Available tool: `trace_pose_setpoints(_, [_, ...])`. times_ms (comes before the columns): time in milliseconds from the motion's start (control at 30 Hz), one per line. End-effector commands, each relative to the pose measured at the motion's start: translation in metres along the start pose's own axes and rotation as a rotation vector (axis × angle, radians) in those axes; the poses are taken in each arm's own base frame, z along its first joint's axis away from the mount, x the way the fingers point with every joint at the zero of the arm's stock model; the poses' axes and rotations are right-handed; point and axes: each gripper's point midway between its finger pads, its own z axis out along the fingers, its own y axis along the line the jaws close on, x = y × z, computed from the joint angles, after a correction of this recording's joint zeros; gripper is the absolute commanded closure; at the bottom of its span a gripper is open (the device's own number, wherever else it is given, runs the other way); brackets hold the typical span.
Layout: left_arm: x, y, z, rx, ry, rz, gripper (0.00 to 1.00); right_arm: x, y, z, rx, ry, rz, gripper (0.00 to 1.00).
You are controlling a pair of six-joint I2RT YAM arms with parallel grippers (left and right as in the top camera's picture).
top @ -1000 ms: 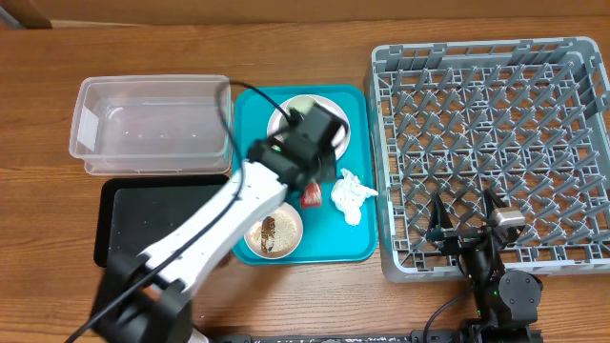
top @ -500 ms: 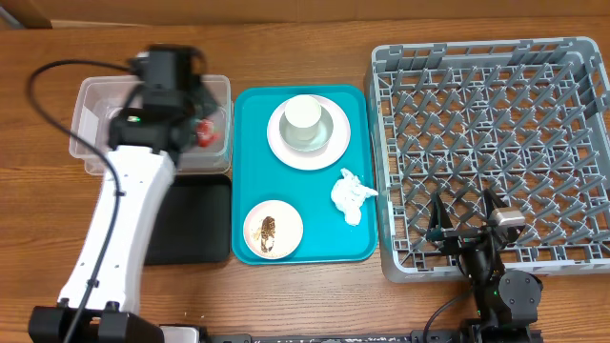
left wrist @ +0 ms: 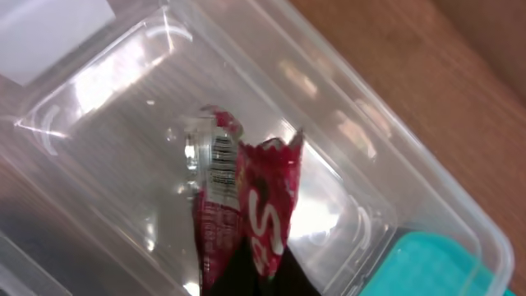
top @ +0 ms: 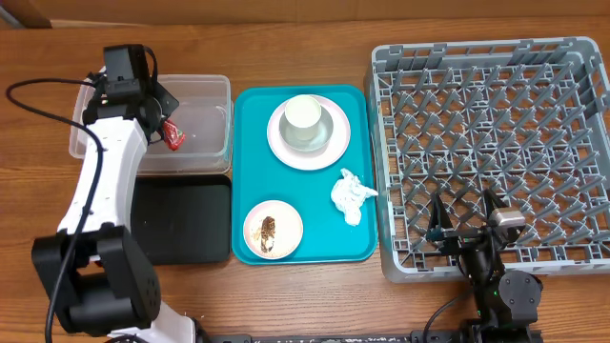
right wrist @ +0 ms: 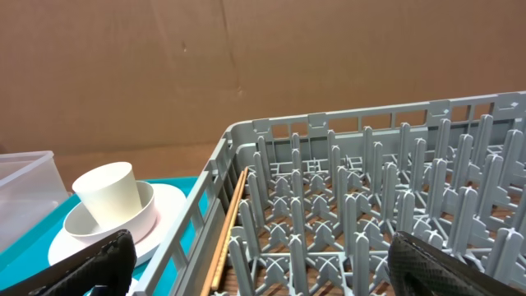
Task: Sort waste into correct bins and load items into the dishwasher
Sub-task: 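Carry the red wrapper with the left gripper into the clear bin and release, then reach the left gripper to the white tissue and grasp it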
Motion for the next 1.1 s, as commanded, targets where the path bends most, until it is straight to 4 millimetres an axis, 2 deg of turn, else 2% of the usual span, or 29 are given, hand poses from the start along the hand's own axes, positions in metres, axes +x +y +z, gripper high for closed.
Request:
trace_pose_setpoints(0, [-0.006,-0.006,-0.004,0.025,-0.014,-0.009,0.54,0.002,-0.001,0.000,0.000,-0.003,-0.003,0.00])
trace_pose_setpoints(33, [-0.006,-0.009,-0.005,0.040,-0.013,0.008,0.36,0.002,-0.001,0.000,0.000,-0.003,-0.003,0.00])
trace_pose_setpoints(67, [-0.007,-0.013,-0.007,0.062,-0.011,0.032,0.26,0.002,-0.001,0.000,0.000,-0.003,-0.003,0.00])
trace_pose_setpoints(100, [-0.009,-0.018,-0.012,0.086,-0.012,0.058,0.23,0.002,-0.001,0.000,0.000,-0.003,-0.003,0.00])
trace_pose_setpoints(167, [-0.014,-0.028,-0.026,0.129,-0.013,0.097,0.21,0.002,-0.001,0.000,0.000,-0.003,-0.003,0.00])
trace_pose_setpoints(267, [-0.015,-0.044,-0.055,0.197,0.012,0.131,0.24,0.002,-0.001,0.000,0.000,-0.003,-0.003,0.00])
trace_pose_setpoints(367, [0.003,-0.064,-0.090,0.298,0.086,0.206,0.28,0.002,-0.001,0.000,0.000,-0.003,-0.003,0.00])
trace_pose_setpoints(500, [0.071,-0.091,-0.128,0.427,0.283,0.359,0.28,0.002,-0.001,0.000,0.000,-0.003,-0.003,0.00])
trace_pose_setpoints(700, [0.178,-0.119,-0.152,0.455,0.456,0.648,0.26,0.002,-0.001,0.000,0.000,-0.003,-0.003,0.00])
trace_pose_setpoints(833, [0.228,-0.133,-0.151,0.416,0.466,0.802,0.25,0.002,-0.001,0.000,0.000,-0.003,-0.003,0.00])
trace_pose_setpoints(1000, [0.278,-0.147,-0.143,0.386,0.465,0.939,0.25,0.002,-0.001,0.000,0.000,-0.003,-0.003,0.00])
trace_pose_setpoints(1067, [0.292,-0.154,-0.136,0.380,0.453,0.974,0.24,0.002,-0.001,0.000,0.000,-0.003,-0.003,0.00])
